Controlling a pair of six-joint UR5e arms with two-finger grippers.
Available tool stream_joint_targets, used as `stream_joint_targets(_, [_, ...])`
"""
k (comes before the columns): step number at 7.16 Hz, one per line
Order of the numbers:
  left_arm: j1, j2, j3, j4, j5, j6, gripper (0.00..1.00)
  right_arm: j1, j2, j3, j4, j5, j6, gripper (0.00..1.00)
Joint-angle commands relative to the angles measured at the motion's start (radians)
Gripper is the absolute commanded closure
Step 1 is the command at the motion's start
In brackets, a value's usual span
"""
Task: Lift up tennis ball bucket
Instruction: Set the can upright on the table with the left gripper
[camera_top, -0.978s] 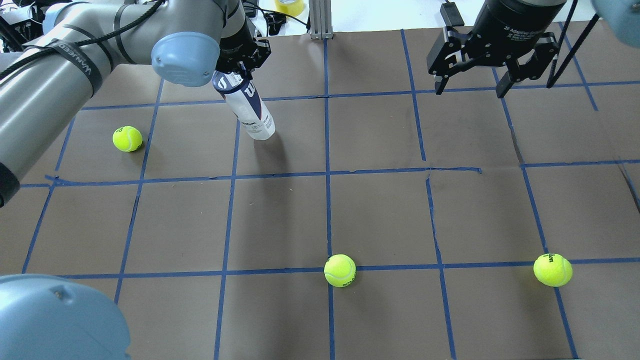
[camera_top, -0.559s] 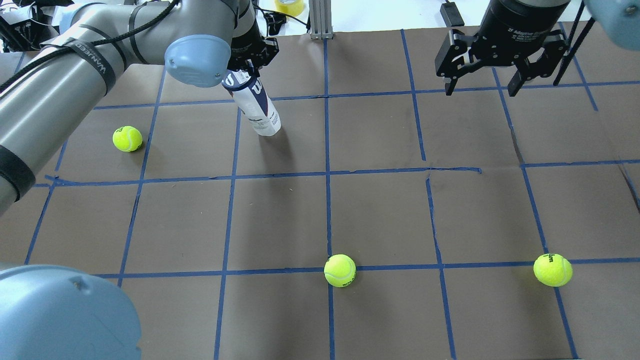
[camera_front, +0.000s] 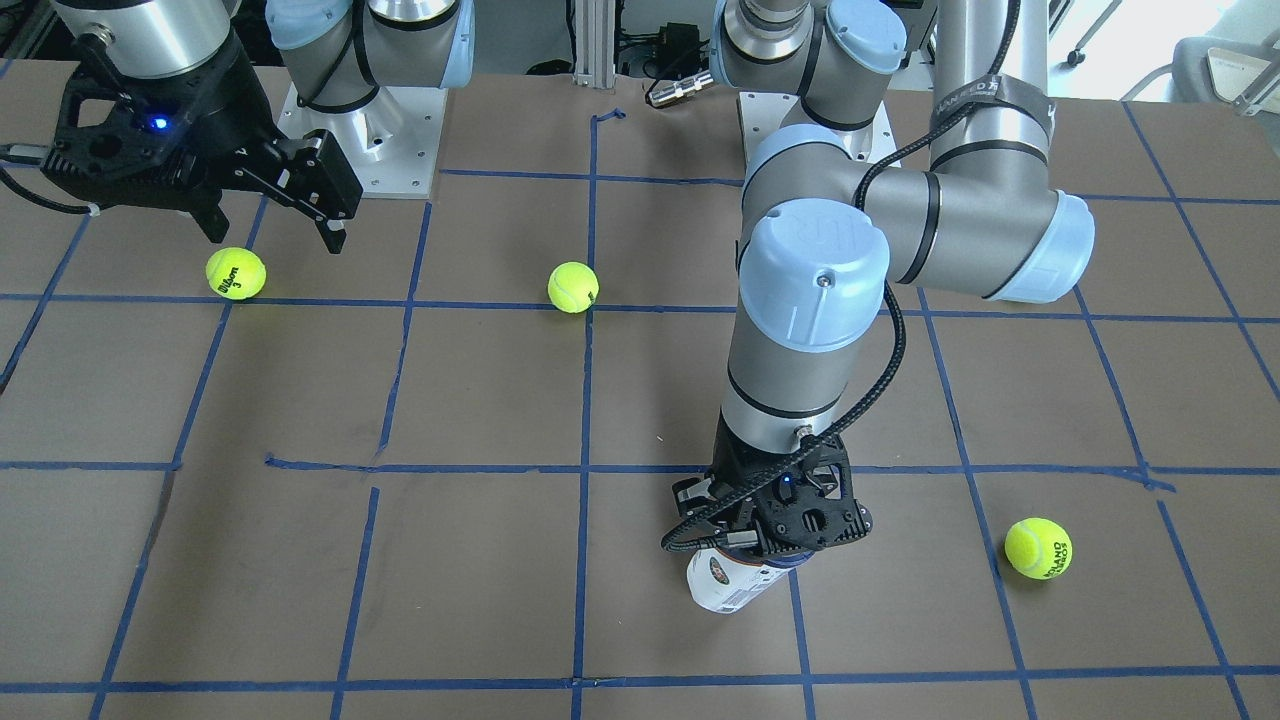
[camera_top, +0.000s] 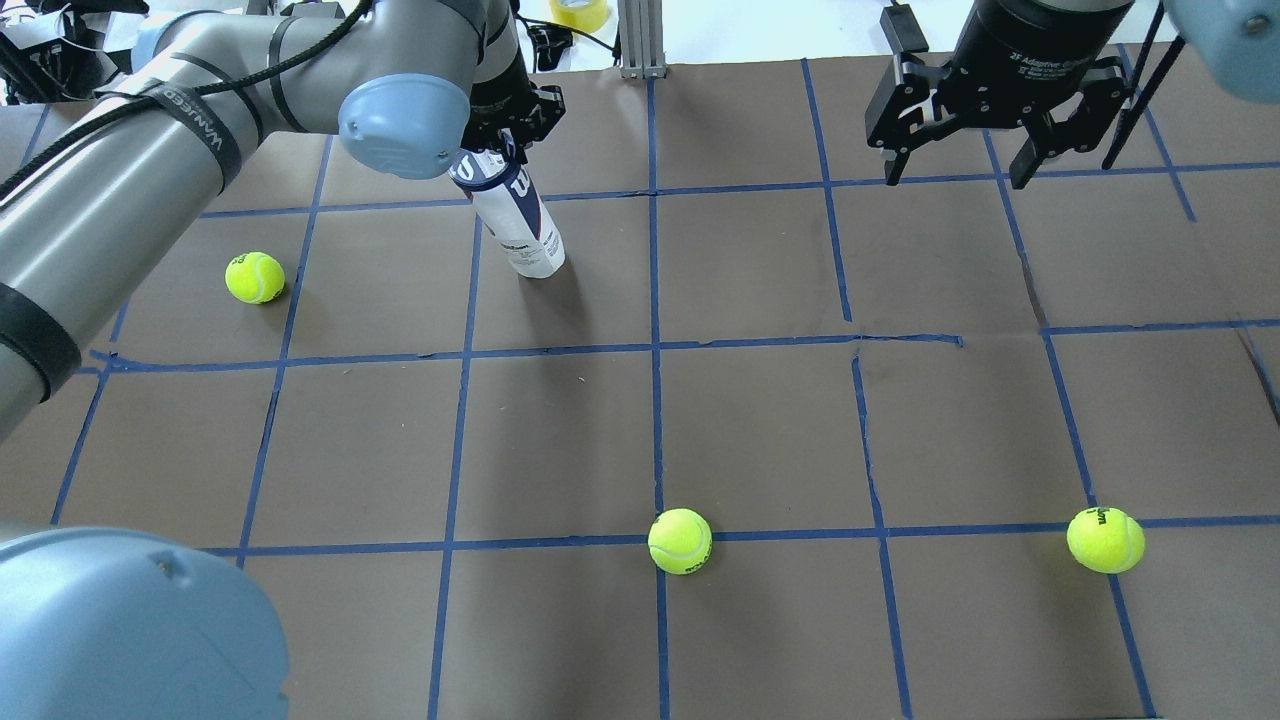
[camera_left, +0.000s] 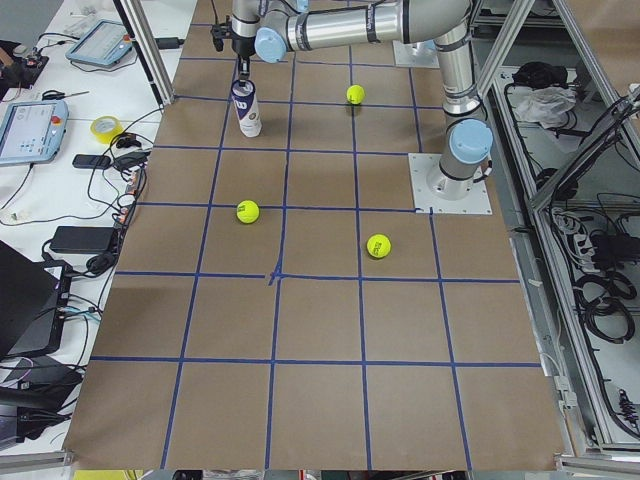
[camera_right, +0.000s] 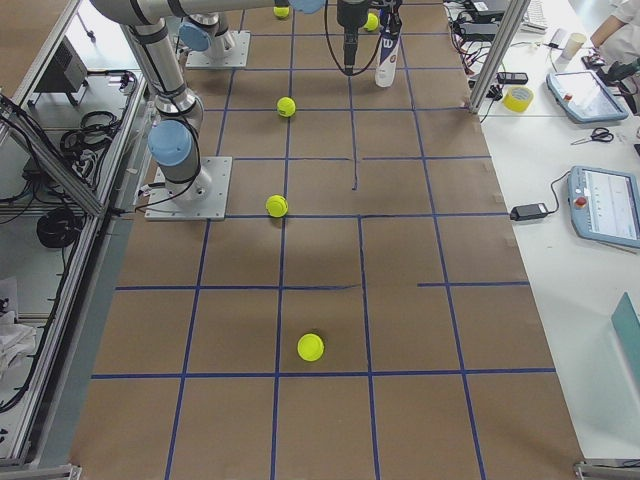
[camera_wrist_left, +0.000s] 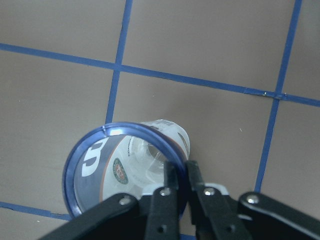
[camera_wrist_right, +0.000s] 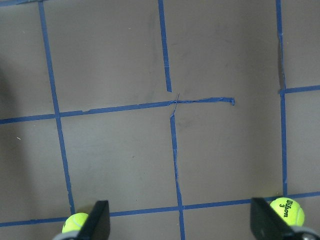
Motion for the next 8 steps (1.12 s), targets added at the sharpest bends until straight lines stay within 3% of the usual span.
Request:
stream_joint_targets(1, [-0.01, 0.014, 0.002, -0.009, -0.003, -0.014, 0.0, 0.0, 0.001, 0.0, -0.027, -0.002, -0.002, 0.0])
stream_joint_targets(3, [-0.012, 0.052, 0.003, -0.021, -0.023, -0.033, 0.0, 0.005, 0.005, 0.002, -0.082, -0.002, -0.012, 0.0])
stream_joint_targets(6, [-0.001, 0.14, 0.051, -0.267, -0.026, 0.005, 0.0, 0.028, 0.007, 0.008, -0.084, -0.004, -0.009, 0.0])
stream_joint_targets(8, [0.06, 0.212, 0.054, -0.382, -0.084, 0.102, 0.0, 0.029, 0.007, 0.008, -0.084, -0.004, -0.014, 0.0])
